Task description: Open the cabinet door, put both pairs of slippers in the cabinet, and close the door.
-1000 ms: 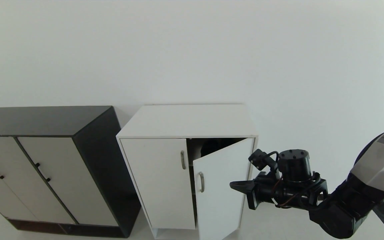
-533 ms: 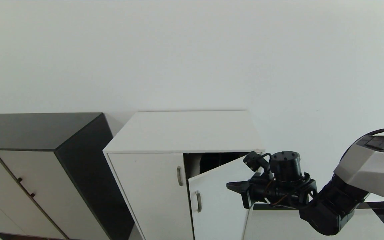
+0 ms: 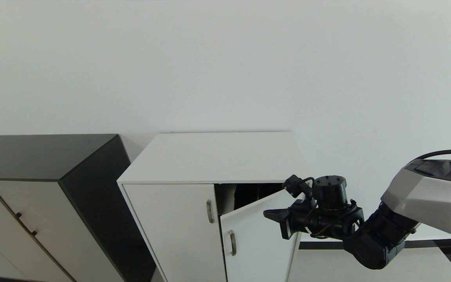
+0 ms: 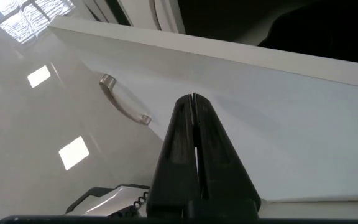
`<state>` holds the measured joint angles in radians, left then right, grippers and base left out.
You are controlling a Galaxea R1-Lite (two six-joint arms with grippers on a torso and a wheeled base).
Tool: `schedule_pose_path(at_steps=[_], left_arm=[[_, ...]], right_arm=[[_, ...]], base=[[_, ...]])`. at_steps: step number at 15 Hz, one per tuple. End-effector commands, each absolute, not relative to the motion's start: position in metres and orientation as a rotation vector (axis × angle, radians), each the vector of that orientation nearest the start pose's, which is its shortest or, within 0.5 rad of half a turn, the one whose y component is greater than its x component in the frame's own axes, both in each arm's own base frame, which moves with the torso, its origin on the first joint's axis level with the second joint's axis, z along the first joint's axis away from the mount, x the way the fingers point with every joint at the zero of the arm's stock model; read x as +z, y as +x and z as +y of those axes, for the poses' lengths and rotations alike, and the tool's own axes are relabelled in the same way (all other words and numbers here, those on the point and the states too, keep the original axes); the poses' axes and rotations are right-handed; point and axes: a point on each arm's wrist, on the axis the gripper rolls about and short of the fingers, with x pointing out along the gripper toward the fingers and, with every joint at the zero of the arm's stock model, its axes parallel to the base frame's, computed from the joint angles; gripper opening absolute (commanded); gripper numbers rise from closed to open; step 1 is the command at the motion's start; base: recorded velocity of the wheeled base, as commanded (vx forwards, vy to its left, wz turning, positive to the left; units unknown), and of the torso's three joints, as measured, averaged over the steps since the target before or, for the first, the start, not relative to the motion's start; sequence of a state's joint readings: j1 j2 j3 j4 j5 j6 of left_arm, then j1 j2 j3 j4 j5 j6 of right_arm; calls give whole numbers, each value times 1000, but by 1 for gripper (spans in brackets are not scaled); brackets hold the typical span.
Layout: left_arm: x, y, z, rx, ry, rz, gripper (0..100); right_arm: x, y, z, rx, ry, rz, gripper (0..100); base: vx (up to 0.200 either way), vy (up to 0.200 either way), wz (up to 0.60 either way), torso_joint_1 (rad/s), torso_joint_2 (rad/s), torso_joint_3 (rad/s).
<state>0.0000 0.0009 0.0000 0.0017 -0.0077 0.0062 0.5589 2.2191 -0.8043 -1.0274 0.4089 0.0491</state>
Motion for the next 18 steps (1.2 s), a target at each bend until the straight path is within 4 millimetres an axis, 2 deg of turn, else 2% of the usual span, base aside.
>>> schedule_pose_path(at_steps=[1, 18], left_arm=[[75, -23, 0, -8, 6, 3, 0], [75, -23, 0, -8, 6, 3, 0]], right_arm=[[38, 315, 208, 946, 14, 431, 0], [30, 334, 212, 922, 49, 422, 0]], base=[[0, 0, 0, 0, 0, 0], [0, 0, 0, 0, 0, 0]])
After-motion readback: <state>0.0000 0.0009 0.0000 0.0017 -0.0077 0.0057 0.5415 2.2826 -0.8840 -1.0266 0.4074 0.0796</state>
